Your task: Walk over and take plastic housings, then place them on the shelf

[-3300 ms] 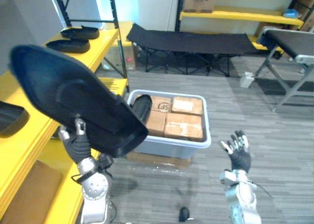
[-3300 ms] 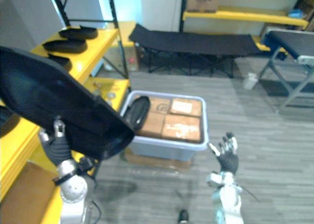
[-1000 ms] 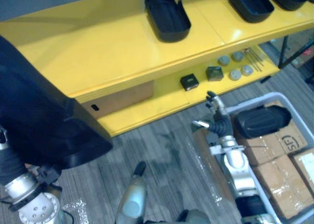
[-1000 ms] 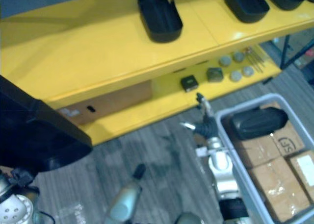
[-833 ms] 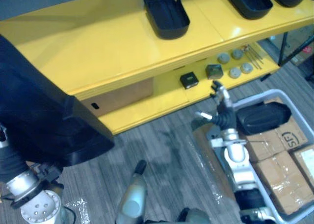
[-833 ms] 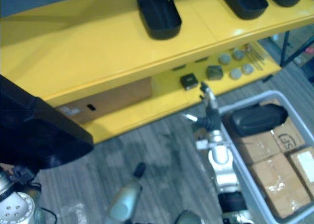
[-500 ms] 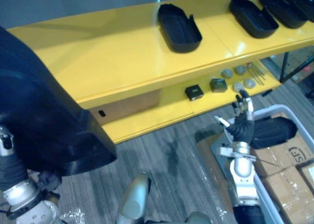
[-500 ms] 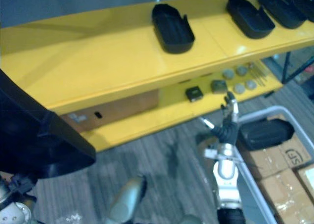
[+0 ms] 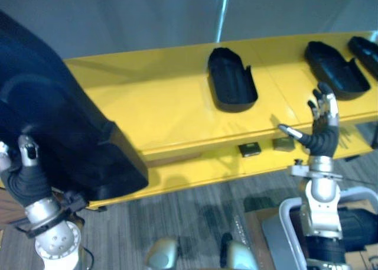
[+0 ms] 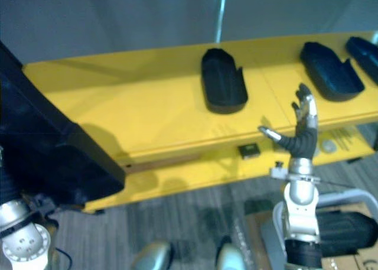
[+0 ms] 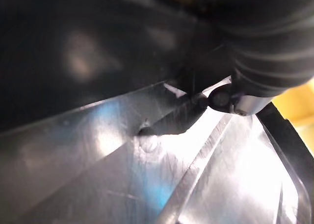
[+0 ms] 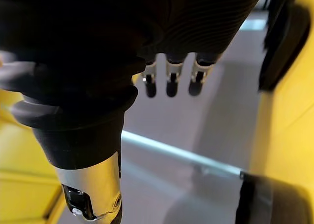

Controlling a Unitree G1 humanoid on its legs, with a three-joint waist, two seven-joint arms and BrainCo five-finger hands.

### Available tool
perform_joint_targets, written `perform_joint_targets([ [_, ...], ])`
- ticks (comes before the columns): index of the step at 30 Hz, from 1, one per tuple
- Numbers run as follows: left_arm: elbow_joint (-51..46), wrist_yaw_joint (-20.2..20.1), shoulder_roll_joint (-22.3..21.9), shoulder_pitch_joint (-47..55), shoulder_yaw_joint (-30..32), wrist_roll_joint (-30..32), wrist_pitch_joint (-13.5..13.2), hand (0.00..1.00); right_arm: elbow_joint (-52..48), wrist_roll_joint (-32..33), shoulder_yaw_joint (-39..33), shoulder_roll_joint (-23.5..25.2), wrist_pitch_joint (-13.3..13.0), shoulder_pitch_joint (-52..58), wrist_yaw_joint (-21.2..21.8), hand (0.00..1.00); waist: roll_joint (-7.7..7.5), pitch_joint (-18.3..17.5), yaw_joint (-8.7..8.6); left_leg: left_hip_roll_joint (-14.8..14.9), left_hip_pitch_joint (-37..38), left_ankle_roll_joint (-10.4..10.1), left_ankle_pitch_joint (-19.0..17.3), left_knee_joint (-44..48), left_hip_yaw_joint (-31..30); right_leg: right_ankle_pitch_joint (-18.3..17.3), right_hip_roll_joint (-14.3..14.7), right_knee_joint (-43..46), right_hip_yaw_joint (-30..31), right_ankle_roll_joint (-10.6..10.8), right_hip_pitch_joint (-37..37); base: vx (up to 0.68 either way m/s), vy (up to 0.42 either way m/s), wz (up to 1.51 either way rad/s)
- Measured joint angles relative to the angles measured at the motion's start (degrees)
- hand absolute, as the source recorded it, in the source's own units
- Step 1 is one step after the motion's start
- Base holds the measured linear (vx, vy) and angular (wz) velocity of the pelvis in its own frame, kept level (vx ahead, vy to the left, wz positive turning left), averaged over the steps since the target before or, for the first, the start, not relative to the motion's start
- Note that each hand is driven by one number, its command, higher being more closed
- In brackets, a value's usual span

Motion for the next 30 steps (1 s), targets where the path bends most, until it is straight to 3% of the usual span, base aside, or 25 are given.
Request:
perform_joint_targets([
  [2, 0.0, 0.0, 0.0, -1.5, -0.9, 0.0, 0.0, 1.0, -0.1, -0.2, -0.4, -0.3, 0.0, 1.7, -0.7, 0.0, 0.62, -0.2, -1.38, 1.3, 2.8, 1.3, 2.0, -4.8, 3.7, -0.1, -0.1, -1.2, -1.7, -0.5, 2.3, 0.11, -0.13, 0.33],
  [5, 0.3, 0.0, 0.8, -3.2, -1.9, 0.2, 0.7, 1.0, -1.7, -0.1, -1.9, -0.1, -0.1, 4.8, -1.5, 0.0, 0.66, -0.2, -2.26, 0.9, 4.0, 1.7, 2.4, -6.2, 3.9, 0.0, -0.5, -2.9, -2.0, -0.5, 4.3, 0.05, -0.007, 0.07],
  [12, 1.6, -0.2, 4.8, -4.4, -2.0, 0.4, 6.2, 1.0, -8.4, -1.9, -6.1, 3.0, -0.2, 11.1, -6.2, 0.0, 0.41, -0.2, -3.42, -1.1, 7.9, 3.0, 4.5, -11.0, 7.3, 0.3, -2.5, -4.1, -0.3, 0.0, 5.0, 0.0, 0.049, -0.12],
  [16, 4.5, -3.8, 9.0, -7.0, -1.8, -0.3, 9.6, 1.0, -11.6, -2.5, -8.8, 3.0, -0.3, 13.3, -6.3, 0.0, 0.22, -0.4, -4.93, -1.2, 9.4, 3.0, 5.0, -13.0, 10.0, 0.7, -2.5, -4.7, 1.4, 0.3, 5.1, -0.03, 0.02, -0.25],
  [19, 12.2, -6.6, 14.4, -12.7, -1.8, -4.2, 14.1, 1.0, -11.8, -1.6, -10.8, 3.0, -0.1, 15.0, -5.9, 0.0, -0.13, -0.7, -6.69, -1.1, 10.4, 3.3, 5.6, -14.4, 12.3, 1.8, -2.3, -5.9, 3.0, 0.4, 5.3, -0.05, 0.03, -0.29],
  [22, 23.5, -7.9, 19.8, -18.7, -1.7, -5.3, 19.2, 1.0, -11.8, 2.5, -11.1, 3.0, 1.2, 17.7, -1.9, 0.0, -0.64, -1.7, -8.48, -1.3, 11.3, 3.5, 5.8, -15.3, 14.5, 2.1, -2.1, -6.0, 5.0, 0.8, 4.5, -0.04, 0.032, -0.35],
  [24, 37.0, -9.0, 25.8, -25.0, -2.1, -6.8, 22.8, 1.0, -11.8, 5.4, -10.3, 3.0, 2.2, 19.9, 1.9, 0.0, -0.75, -1.8, -9.92, -1.3, 12.0, 3.5, 5.8, -15.6, 16.3, 2.4, -1.7, -6.0, 6.6, 1.0, 4.1, -0.02, 0.021, -0.36],
  [27, 52.9, -9.3, 32.8, -34.2, -3.7, -8.7, 26.7, 1.0, -11.7, 7.8, -8.1, 2.9, 2.2, 22.0, 5.6, 0.0, -0.73, -1.8, -11.3, -1.2, 11.8, 3.5, 5.9, -16.1, 18.8, 3.4, -1.0, -6.5, 9.2, 1.0, 2.4, -0.03, 0.022, -0.39],
  [30, 63.5, -10.5, 37.0, -41.3, -7.5, -9.2, 28.7, 1.0, -11.6, 10.1, -5.3, 2.9, 2.2, 23.3, 8.0, 0.0, -0.65, -1.8, -12.79, -1.3, 11.8, 3.4, 6.0, -16.6, 19.8, 4.0, -0.7, -7.4, 10.3, 1.3, 2.0, 0.01, 0.028, -0.26],
])
